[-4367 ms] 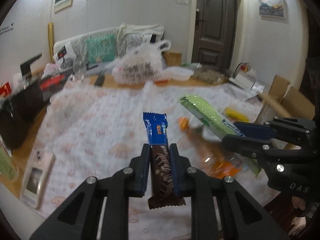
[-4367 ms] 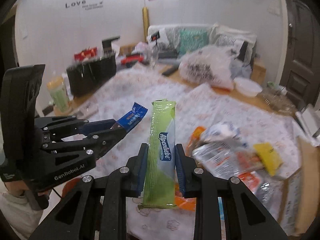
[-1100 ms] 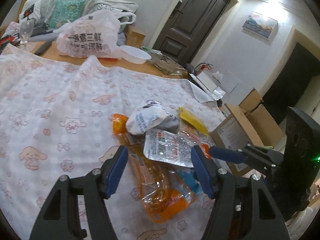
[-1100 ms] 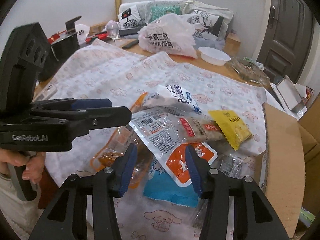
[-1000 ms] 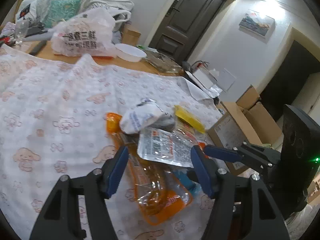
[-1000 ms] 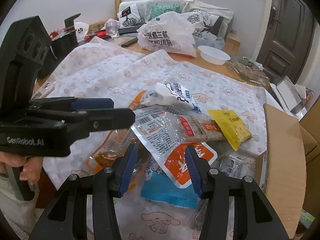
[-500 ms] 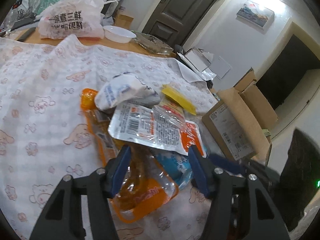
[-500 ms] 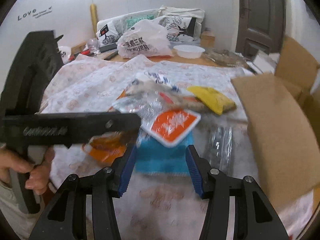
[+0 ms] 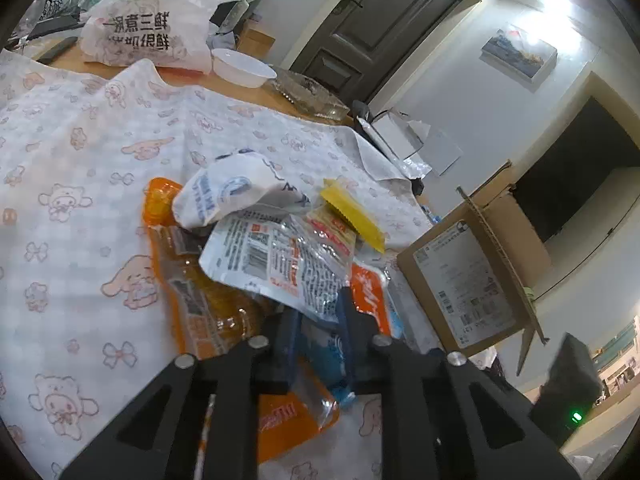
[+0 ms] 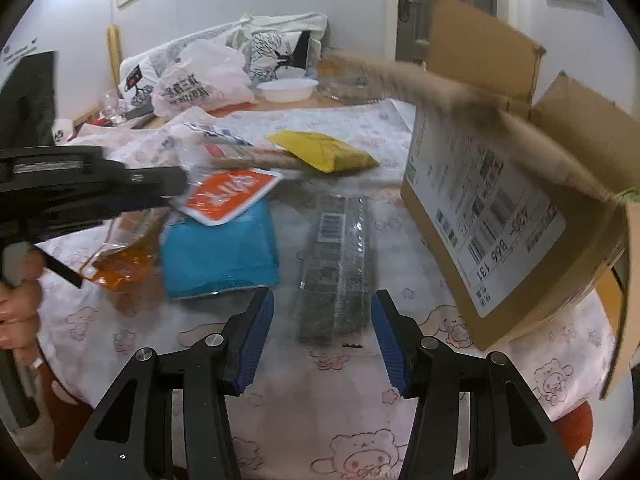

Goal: Organize snacks
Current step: 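Return both tools to the snack pile, then grasp the orange-labelled pouch with the left tool while the right tool grasps the seaweed pack, then carry the pouch and seaweed pack into the box and open both tools, then move both tools back over the remaining snacks toward the blue cracker pack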

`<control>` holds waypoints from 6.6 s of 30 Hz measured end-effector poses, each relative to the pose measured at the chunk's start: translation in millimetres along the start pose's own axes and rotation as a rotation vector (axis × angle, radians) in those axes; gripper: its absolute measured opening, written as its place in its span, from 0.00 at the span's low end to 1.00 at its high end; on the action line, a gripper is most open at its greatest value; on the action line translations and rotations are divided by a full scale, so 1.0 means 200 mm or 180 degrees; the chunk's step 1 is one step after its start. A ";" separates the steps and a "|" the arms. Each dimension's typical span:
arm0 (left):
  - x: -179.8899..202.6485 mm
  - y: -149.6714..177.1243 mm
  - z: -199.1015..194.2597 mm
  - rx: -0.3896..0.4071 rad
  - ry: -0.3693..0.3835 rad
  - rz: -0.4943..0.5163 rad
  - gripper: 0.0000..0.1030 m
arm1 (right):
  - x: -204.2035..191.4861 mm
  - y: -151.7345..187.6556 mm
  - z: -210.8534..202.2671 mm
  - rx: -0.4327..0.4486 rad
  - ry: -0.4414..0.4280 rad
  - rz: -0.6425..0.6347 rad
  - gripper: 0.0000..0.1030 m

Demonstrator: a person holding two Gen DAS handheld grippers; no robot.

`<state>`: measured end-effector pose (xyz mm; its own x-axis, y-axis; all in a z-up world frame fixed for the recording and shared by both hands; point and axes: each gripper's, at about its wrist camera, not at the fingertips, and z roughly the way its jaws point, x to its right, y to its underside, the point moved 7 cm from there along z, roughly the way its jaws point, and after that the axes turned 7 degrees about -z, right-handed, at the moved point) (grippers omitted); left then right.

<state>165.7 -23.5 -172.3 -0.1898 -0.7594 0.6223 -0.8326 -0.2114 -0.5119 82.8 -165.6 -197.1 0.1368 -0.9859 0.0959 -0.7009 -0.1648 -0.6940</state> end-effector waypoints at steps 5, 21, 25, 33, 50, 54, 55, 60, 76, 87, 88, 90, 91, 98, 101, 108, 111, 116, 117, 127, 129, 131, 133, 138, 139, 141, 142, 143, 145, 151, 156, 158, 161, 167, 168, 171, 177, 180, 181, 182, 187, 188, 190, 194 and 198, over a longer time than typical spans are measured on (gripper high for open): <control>-0.09 0.01 -0.10 0.0063 -0.0041 -0.0109 0.12 | 0.02 0.00 0.03 -0.0032 0.0004 -0.0004 0.45; -0.41 0.01 -0.34 0.0109 -0.0772 -0.0305 0.52 | 0.02 0.00 0.04 0.0005 -0.0050 -0.0026 0.45; -0.38 -0.03 -0.25 0.0030 -0.0983 -0.0206 0.57 | 0.02 0.00 0.05 0.0021 -0.0039 -0.0088 0.45; -0.36 -0.09 -0.12 0.0027 -0.1383 -0.0098 0.68 | 0.02 -0.01 0.06 0.0049 -0.0067 -0.0142 0.45; -0.31 -0.03 -0.09 0.0100 -0.1536 0.0182 0.62 | 0.03 -0.03 0.06 0.0120 -0.0072 -0.0161 0.35; -0.26 -0.03 -0.15 0.0178 -0.1460 0.0192 0.62 | 0.02 -0.02 0.01 0.0149 -0.0112 -0.0157 0.35; -0.25 -0.03 -0.17 0.0194 -0.1439 0.0203 0.62 | 0.02 -0.02 0.00 0.0115 -0.0140 -0.0164 0.35; -0.14 0.00 -0.23 0.0232 -0.1241 0.0254 0.62 | 0.03 0.01 0.02 -0.0052 -0.0151 -0.0173 0.40; 0.06 0.06 -0.23 0.0194 -0.0893 0.0385 0.62 | 0.01 0.01 -0.07 0.0245 -0.0049 -0.0219 0.35; 0.10 0.05 -0.51 0.0475 -0.0728 0.0376 0.62 | -0.27 -0.13 -0.36 0.0584 -0.0658 -0.0435 0.35; 0.10 0.04 -0.54 0.0503 -0.0721 0.0381 0.62 | -0.30 -0.15 -0.37 0.0611 -0.0713 -0.0453 0.35; 0.12 0.03 -0.59 0.0568 -0.0701 0.0393 0.62 | -0.35 -0.19 -0.41 0.0682 -0.0809 -0.0494 0.35; 0.13 0.02 -0.62 0.0595 -0.0687 0.0406 0.62 | -0.36 -0.22 -0.43 0.0732 -0.0840 -0.0514 0.35; 0.35 -0.07 -0.73 0.0756 -0.0639 0.0660 0.62 | -0.31 -0.42 -0.63 0.1106 -0.0954 -0.0598 0.35; 0.51 -0.10 -0.71 0.0768 -0.0568 0.0826 0.62 | -0.21 -0.47 -0.68 0.1220 -0.0912 -0.0565 0.35; 0.97 -0.09 -0.45 0.0601 -0.0313 0.1215 0.62 | 0.23 -0.48 -0.81 0.1359 -0.0543 -0.0408 0.35; 1.18 -0.05 -0.26 0.0405 -0.0173 0.1366 0.62 | 0.44 -0.44 -0.80 0.1327 -0.0373 -0.0273 0.35; 1.38 0.00 0.07 -0.0024 -0.0034 0.1430 0.62 | 0.74 -0.34 -0.70 0.1089 -0.0194 -0.0144 0.35; 1.40 0.00 0.13 -0.0115 -0.0040 0.1404 0.62 | 0.78 -0.32 -0.68 0.1052 -0.0173 -0.0145 0.35; 1.43 0.00 0.44 -0.0409 -0.0289 0.1377 0.62 | 0.96 -0.29 -0.47 0.0766 -0.0243 -0.0189 0.36; 1.43 0.01 0.46 -0.0442 -0.0325 0.1387 0.62 | 0.96 -0.30 -0.45 0.0752 -0.0245 -0.0188 0.36; 1.41 -0.01 0.48 -0.0456 -0.0352 0.1381 0.63 | 0.95 -0.31 -0.44 0.0728 -0.0261 -0.0160 0.36; 1.39 -0.02 0.49 -0.0459 -0.0369 0.1361 0.64 | 0.96 -0.30 -0.43 0.0711 -0.0277 -0.0127 0.37; 1.36 -0.03 0.45 -0.0414 -0.0373 0.1308 0.67 | 0.95 -0.31 -0.44 0.0714 -0.0253 -0.0134 0.37; 1.35 -0.03 0.43 -0.0397 -0.0362 0.1302 0.67 | 0.95 -0.31 -0.44 0.0717 -0.0241 -0.0141 0.37; 1.35 -0.04 0.40 -0.0364 -0.0342 0.1294 0.67 | 0.93 -0.32 -0.46 0.0719 -0.0228 -0.0152 0.37; 1.34 -0.04 0.39 -0.0347 -0.0335 0.1294 0.67 | 0.92 -0.32 -0.47 0.0721 -0.0220 -0.0164 0.37; 1.33 -0.05 0.36 -0.0318 -0.0329 0.1289 0.67 | 0.91 -0.32 -0.47 0.0724 -0.0216 -0.0172 0.37; 1.32 -0.06 0.30 -0.0255 -0.0312 0.1270 0.67 | 0.89 -0.33 -0.50 0.0741 -0.0211 -0.0198 0.37; 1.20 -0.11 0.04 -0.0001 -0.0294 0.1179 0.67 | 0.73 -0.41 -0.60 0.0863 -0.0327 -0.0305 0.37; 1.02 -0.16 -0.21 0.0266 -0.0340 0.0996 0.70 | 0.47 -0.46 -0.67 0.0934 -0.0552 -0.0483 0.37; 0.94 -0.17 -0.31 0.0364 -0.0383 0.0928 0.70 | 0.35 -0.48 -0.69 0.0934 -0.0650 -0.0559 0.38; 0.79 -0.18 -0.42 0.0463 -0.0419 0.0816 0.71 | 0.15 -0.49 -0.68 0.0903 -0.0744 -0.0715 0.44; 0.49 -0.14 -0.52 0.0514 -0.0560 0.0713 0.73 | -0.17 -0.47 -0.59 0.0706 -0.0944 -0.0939 0.45; 0.44 -0.13 -0.52 0.0492 -0.0581 0.0683 0.73 | -0.22 -0.46 -0.56 0.0655 -0.0963 -0.0982 0.45; 0.28 -0.10 -0.49 0.0409 -0.0660 0.0606 0.73 | -0.32 -0.44 -0.46 0.0502 -0.0992 -0.1069 0.45; 0.06 -0.06 -0.36 0.0239 -0.0843 0.0523 0.73 | -0.40 -0.39 -0.22 0.0192 -0.0970 -0.1091 0.46; -0.03 -0.04 -0.28 0.0105 -0.0898 0.0505 0.73 | -0.39 -0.37 -0.12 0.0068 -0.0924 -0.1031 0.56; -0.05 -0.02 -0.26 0.0069 -0.0914 0.0501 0.73 | -0.38 -0.37 -0.09 0.0040 -0.0900 -0.1009 0.59; -0.07 -0.02 -0.23 0.0032 -0.0927 0.0496 0.73 | -0.37 -0.37 -0.06 0.0017 -0.0870 -0.0985 0.62; -0.12 -0.01 -0.13 -0.0087 -0.0853 0.0459 0.73 | -0.33 -0.36 0.06 -0.0083 -0.0723 -0.0978 0.72; -0.12 -0.01 -0.12 -0.0099 -0.0835 0.0451 0.73 | -0.34 -0.36 0.08 -0.0108 -0.0722 -0.1002 0.74; -0.12 -0.02 -0.09 -0.0116 -0.0817 0.0450 0.73 | -0.34 -0.35 0.12 -0.0154 -0.0729 -0.1011 0.74; -0.11 -0.03 -0.07 -0.0124 -0.0759 0.0454 0.73 | -0.31 -0.36 0.20 -0.0216 -0.0668 -0.0967 0.74; -0.10 -0.04 -0.06 -0.0136 -0.0675 0.0432 0.73 | -0.29 -0.34 0.26 -0.0338 -0.0716 -0.0848 0.74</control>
<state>170.3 1.7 -173.7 -0.1918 -0.8920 0.4092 -0.8291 -0.0759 -0.5540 158.2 -95.8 -192.8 0.4667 -0.8792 0.0957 -0.6871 -0.4286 -0.5867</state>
